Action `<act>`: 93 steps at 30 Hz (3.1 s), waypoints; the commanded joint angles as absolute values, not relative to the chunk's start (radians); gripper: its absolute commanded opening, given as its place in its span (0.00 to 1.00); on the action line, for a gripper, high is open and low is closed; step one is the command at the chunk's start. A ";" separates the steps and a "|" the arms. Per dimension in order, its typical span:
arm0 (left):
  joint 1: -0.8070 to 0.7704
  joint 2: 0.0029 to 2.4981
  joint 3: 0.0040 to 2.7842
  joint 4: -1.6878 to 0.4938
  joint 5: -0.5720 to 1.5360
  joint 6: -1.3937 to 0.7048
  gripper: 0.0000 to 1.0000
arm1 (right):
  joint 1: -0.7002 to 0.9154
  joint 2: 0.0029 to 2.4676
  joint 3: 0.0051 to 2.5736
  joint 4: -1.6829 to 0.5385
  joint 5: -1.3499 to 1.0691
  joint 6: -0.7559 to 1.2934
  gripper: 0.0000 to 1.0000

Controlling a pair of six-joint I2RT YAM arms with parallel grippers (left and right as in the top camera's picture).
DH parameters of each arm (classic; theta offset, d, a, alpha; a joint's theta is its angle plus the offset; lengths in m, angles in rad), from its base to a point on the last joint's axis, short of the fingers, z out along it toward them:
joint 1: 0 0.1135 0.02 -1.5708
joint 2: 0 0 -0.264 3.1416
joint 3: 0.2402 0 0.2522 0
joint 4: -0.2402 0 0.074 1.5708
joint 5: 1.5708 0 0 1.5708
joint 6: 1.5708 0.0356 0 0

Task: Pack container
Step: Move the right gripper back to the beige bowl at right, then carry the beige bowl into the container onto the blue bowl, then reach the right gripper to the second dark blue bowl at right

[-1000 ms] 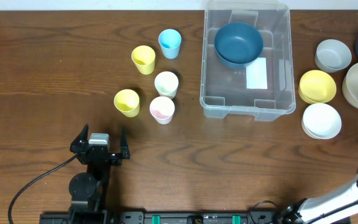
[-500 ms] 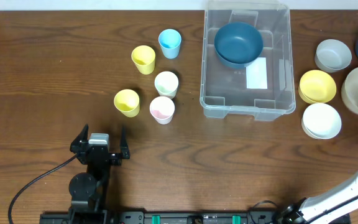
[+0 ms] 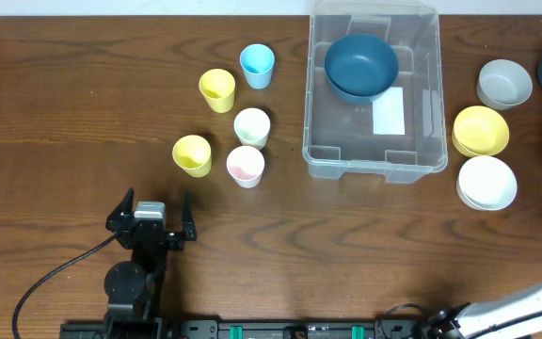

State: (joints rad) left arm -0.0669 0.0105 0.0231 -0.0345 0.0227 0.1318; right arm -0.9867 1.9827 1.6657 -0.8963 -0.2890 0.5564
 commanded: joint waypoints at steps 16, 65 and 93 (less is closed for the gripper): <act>-0.062 0.006 0.004 -0.071 0.010 0.142 0.98 | 0.002 1.887 1.968 -0.719 -0.142 0.561 0.01; -0.062 0.006 0.004 -0.071 0.010 0.142 0.98 | -0.576 2.152 2.394 -1.086 -0.105 0.579 0.91; -0.062 0.006 0.004 -0.071 0.010 0.142 0.98 | -0.727 2.518 2.236 -0.776 -0.175 0.613 0.91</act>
State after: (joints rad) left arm -0.0669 0.0105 0.0231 -0.0345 0.0227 0.1318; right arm -0.7341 2.4825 2.2318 -0.7956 -0.1467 0.5953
